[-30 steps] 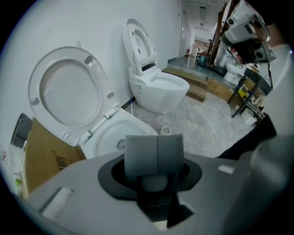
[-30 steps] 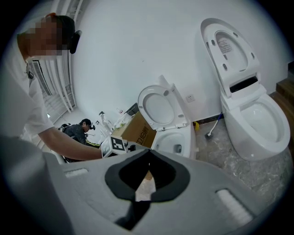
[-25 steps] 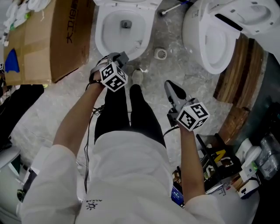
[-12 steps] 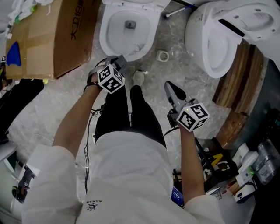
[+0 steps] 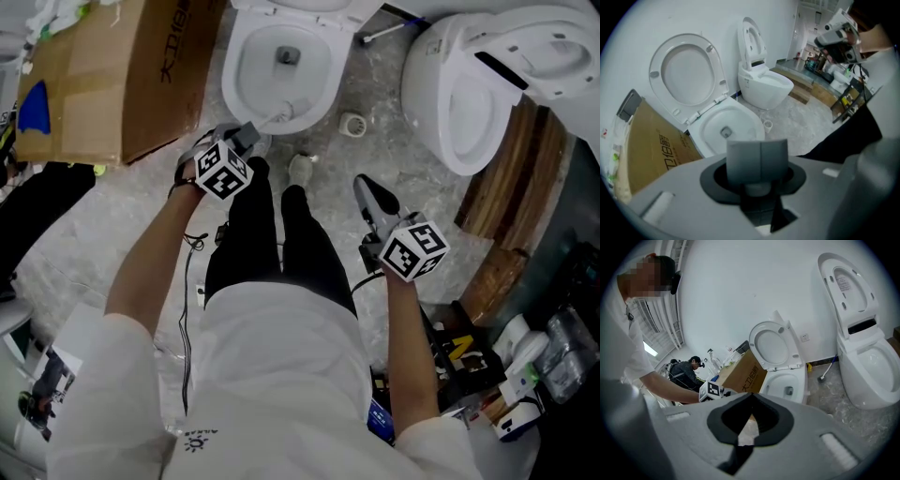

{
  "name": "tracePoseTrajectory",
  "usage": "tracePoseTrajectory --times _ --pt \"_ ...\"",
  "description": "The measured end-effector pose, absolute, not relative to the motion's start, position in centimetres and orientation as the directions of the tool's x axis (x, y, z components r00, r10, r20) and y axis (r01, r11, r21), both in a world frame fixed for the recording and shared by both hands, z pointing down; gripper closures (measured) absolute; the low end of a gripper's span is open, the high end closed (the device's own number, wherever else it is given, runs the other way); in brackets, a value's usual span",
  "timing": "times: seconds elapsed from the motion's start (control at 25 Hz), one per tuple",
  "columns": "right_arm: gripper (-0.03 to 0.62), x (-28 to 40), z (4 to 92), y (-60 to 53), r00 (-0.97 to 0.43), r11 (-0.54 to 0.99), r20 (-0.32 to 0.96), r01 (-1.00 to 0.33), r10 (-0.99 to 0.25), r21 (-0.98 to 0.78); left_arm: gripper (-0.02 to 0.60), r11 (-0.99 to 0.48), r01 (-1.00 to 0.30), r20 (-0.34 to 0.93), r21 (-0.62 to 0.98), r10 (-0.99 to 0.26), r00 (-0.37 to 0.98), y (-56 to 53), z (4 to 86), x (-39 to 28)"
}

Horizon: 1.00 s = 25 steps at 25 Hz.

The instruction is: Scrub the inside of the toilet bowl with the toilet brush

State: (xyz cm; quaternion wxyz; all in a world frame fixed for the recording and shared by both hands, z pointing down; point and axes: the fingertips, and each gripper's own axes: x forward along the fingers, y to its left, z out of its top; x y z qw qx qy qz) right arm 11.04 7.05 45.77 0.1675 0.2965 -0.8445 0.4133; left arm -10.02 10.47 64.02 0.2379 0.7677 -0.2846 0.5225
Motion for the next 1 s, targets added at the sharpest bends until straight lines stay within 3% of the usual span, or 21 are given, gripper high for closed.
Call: tracePoseTrajectory --times 1.0 --pt "0.594 8.0 46.3 4.8 -0.77 0.482 0.538 -0.636 -0.344 -0.602 0.43 -0.68 -0.73 0.968 0.072 -0.129 0.215 10.5 64.4 -20.9"
